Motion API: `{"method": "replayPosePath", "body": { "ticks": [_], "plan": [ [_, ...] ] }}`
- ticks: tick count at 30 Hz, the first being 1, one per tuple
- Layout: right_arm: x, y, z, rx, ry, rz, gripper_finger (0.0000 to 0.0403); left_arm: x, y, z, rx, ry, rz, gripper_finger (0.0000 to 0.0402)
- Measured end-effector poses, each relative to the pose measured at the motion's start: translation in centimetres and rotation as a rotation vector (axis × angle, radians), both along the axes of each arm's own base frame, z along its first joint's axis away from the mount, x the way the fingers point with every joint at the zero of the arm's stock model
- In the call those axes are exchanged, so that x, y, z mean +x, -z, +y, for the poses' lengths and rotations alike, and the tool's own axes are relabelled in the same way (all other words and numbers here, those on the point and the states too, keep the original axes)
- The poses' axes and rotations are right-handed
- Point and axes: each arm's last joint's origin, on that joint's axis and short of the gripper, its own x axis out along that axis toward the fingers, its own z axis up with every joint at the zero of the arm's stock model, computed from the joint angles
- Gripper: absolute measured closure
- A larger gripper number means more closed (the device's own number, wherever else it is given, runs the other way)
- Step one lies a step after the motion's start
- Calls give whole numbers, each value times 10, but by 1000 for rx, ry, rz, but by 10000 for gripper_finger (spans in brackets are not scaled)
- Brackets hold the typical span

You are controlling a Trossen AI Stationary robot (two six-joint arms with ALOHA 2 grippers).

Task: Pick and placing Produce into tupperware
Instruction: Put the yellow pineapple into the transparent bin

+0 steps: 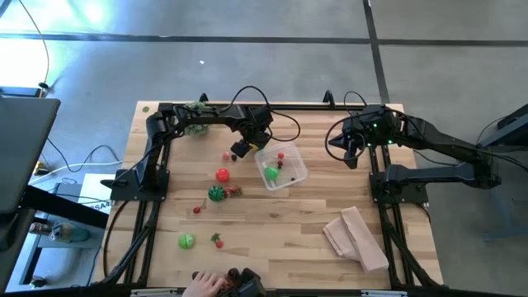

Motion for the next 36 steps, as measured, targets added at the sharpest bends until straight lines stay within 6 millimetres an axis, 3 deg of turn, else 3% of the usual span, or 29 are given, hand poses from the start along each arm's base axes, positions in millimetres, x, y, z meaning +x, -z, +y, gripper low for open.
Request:
{"method": "replayPosePath", "body": {
  "ticks": [20,36],
  "plan": [
    [0,0,0,0,0,0,399,-1,-3,-2,-34,-106,-15,174],
    [0,0,0,0,0,0,399,-12,-43,-5,-35,-411,-111,176]
  ]
}}
